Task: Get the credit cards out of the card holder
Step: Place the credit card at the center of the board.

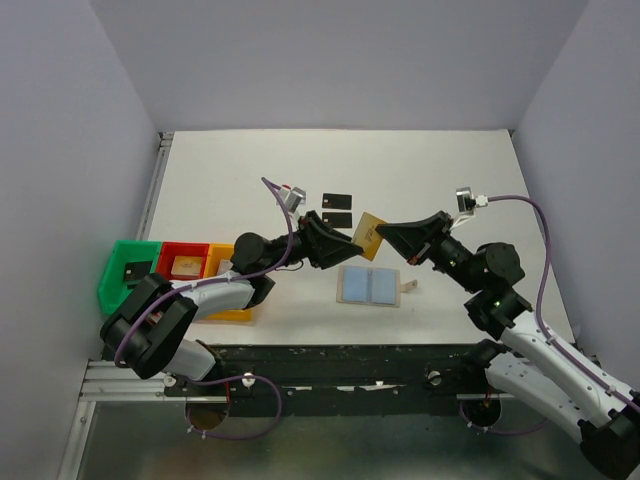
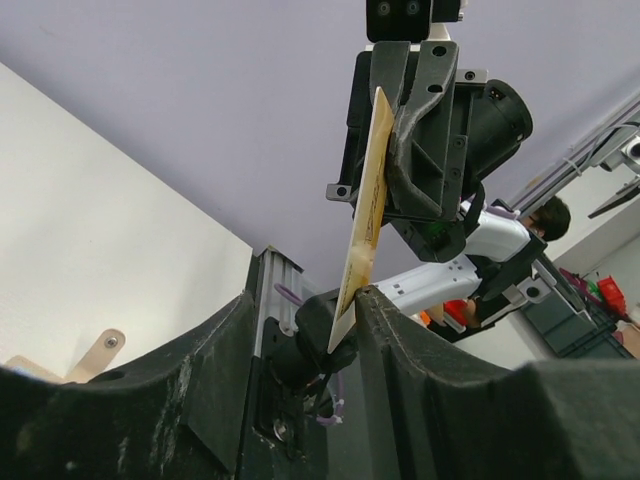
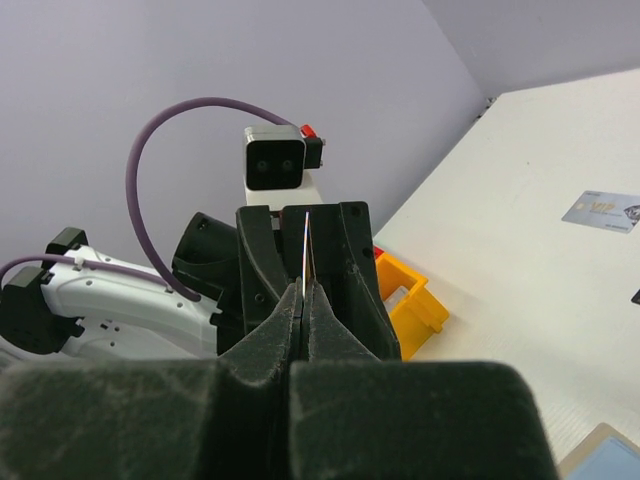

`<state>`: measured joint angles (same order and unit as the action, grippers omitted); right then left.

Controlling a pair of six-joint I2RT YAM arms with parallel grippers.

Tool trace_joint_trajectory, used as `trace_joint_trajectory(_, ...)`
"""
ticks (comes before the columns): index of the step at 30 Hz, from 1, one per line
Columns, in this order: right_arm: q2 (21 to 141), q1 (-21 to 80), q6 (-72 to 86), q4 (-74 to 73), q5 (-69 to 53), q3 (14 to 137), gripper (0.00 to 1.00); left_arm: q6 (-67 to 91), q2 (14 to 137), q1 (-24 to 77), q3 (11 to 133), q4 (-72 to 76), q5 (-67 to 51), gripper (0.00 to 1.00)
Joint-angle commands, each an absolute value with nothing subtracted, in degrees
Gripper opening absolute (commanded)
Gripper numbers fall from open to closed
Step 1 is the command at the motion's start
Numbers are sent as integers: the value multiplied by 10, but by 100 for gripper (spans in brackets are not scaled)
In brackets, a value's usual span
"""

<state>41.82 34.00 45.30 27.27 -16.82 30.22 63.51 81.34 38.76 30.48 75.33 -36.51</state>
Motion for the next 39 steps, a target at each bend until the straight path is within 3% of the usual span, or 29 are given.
trace_joint_trajectory(1,411,339,463,286,-183,294,0,635,811,390,317,910,-370,54)
trace_joint_trajectory(7,418,338,470,292,-189,288,0,640,805,390,323,912,-374,36)
trace_joint_trajectory(13,420,339,462,283,-205,291,0,639,794,392,325,913,-391,0)
trace_joint_trajectory(16,416,339,444,256,-229,301,0,640,792,388,327,906,-431,0)
trace_joint_trajectory(18,411,339,420,200,-250,327,12,651,790,380,331,895,-466,0)
trace_joint_trajectory(19,411,339,399,156,-261,345,32,663,790,376,335,892,-489,0)
trace_joint_trajectory(21,414,339,345,40,-280,398,56,694,794,363,347,888,-538,0)
trace_joint_trajectory(23,426,333,277,-72,-316,466,65,733,799,348,362,879,-599,0)
trace_joint_trajectory(27,474,326,187,-253,-386,569,70,757,783,324,365,840,-684,0)
trace_joint_trajectory(31,489,326,145,-325,-405,607,70,623,729,324,394,597,-748,0)
trace_joint_trajectory(35,526,326,106,-388,-428,649,64,255,662,334,496,74,-715,0)
trace_joint_trajectory(39,532,326,111,-373,-435,647,60,191,667,342,540,-31,-709,0)
